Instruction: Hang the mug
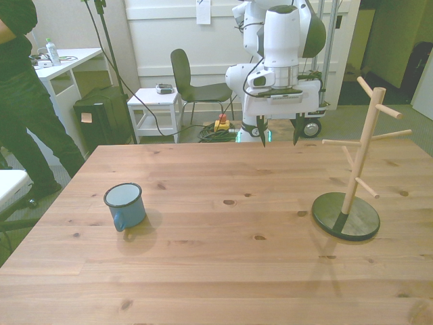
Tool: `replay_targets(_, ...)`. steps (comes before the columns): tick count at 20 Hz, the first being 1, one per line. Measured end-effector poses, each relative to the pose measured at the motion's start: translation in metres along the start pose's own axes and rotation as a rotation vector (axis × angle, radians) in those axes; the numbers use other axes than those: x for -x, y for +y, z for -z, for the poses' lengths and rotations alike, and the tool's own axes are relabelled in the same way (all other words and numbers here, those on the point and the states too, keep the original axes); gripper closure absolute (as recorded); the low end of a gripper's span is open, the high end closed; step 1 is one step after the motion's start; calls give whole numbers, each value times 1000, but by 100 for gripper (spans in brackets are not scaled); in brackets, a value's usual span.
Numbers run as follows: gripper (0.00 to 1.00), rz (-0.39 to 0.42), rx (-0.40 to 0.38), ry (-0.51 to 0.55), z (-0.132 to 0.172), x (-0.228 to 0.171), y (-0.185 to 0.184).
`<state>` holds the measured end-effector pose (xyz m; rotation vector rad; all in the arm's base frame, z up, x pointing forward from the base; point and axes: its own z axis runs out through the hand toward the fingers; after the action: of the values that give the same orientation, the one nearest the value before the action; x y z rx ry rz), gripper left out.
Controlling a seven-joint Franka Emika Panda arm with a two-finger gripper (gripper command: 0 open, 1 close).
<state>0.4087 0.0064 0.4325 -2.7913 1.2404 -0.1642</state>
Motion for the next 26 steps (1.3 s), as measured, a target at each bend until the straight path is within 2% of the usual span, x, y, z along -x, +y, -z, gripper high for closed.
replay_targets(5, 0, 1, -7, -7, 0, -6, 5)
replay_targets(11, 0, -55, -50, -3, 14, -57, 39)
replay_targets(14, 0, -107, -63, 1, 21, -101, 69)
replay_targets(20, 0, -234, -60, -12, 32, -216, 143)
replay_targets(26, 0, -318, -66, -48, 29, -310, 195)
